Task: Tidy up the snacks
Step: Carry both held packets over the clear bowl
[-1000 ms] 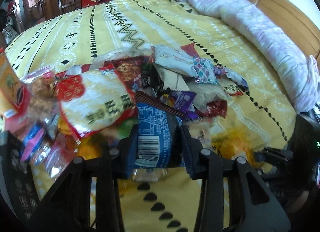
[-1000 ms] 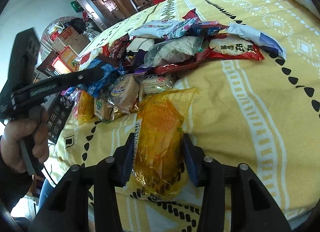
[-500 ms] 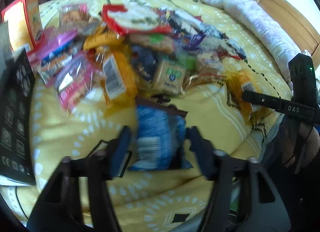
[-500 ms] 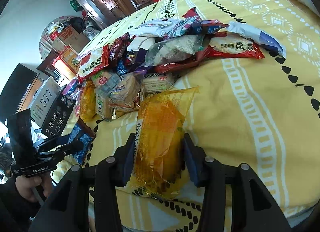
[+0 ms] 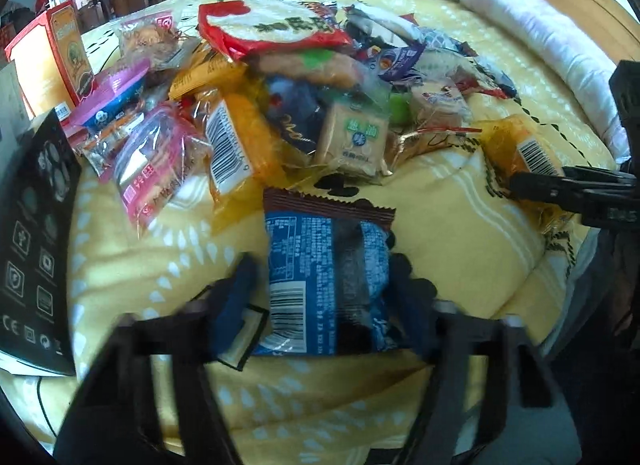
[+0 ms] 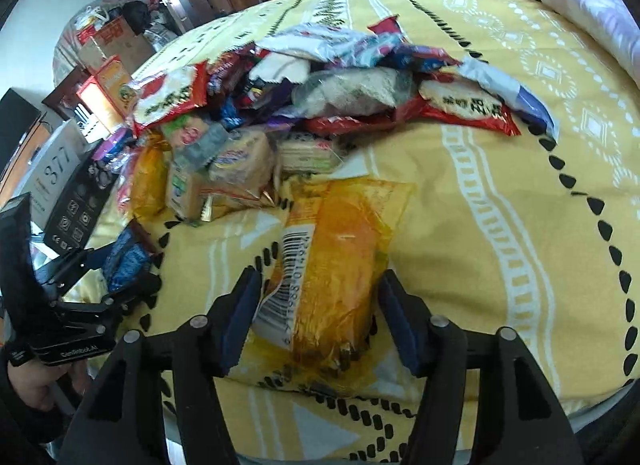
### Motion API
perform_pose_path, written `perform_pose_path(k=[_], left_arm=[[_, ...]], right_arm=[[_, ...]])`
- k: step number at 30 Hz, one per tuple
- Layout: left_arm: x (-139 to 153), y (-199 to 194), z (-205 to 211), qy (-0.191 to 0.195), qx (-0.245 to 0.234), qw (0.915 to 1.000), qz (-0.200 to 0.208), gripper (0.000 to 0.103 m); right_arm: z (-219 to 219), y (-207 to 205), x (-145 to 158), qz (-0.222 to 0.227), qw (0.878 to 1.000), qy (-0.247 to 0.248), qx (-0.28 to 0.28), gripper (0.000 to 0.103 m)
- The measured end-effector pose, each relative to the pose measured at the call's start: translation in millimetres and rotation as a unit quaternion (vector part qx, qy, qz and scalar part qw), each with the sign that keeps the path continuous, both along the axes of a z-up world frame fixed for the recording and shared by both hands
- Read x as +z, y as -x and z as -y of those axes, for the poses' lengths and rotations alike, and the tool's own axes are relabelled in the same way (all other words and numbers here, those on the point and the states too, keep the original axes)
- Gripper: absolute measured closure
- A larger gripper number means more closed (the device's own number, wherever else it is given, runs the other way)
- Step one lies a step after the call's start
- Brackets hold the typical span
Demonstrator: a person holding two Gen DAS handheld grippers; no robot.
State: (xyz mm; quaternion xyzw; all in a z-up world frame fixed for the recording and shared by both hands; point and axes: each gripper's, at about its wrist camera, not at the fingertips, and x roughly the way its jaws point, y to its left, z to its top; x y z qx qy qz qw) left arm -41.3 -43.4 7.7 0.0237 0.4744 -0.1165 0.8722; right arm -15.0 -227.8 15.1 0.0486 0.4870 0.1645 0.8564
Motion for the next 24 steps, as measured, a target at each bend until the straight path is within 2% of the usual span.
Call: perform_pose_path(k=[2, 7, 11, 14, 17, 20, 24], left_arm=[[4.9, 1.3, 0.0, 0.001, -0.005, 1.0000, -0.003, 0.056], [32.8, 3.0, -1.3, 0.034, -0.014, 0.9993, 0.010, 0.057], [82.2, 5.7, -16.8, 0.060, -0.004, 0.9965, 0.058, 0.057], [126.5, 12.2, -50.2, 0.075, 0.027, 0.9914, 0.104, 0.057], [171.8, 21.4, -101.0, 0.072, 0.078, 0.9828, 0.151, 0.057], [204.9, 34.3, -151.9, 0.058, 0.129, 0.9728, 0.184, 0.057], [236.8, 60.6, -242.1, 0.053, 0.226, 0.9494, 0.211, 0.057]], right_arm=[[2.0, 0.5, -0.1, 0.002, 1.000, 0.001, -0.002, 0.055], [6.0, 5.6, 17.4, 0.023, 1.000, -0.012, -0.009, 0.060], [-0.5, 6.8, 60.1, 0.066, 0.997, -0.028, 0.000, 0.060], [-16.8, 1.0, 97.8, 0.101, 0.994, -0.033, 0.020, 0.060], [-51.7, -10.0, 145.5, 0.143, 0.987, -0.041, 0.056, 0.060], [-94.2, -19.8, 185.9, 0.175, 0.979, -0.051, 0.093, 0.060], [-166.7, -30.0, 237.7, 0.195, 0.964, -0.096, 0.154, 0.060]])
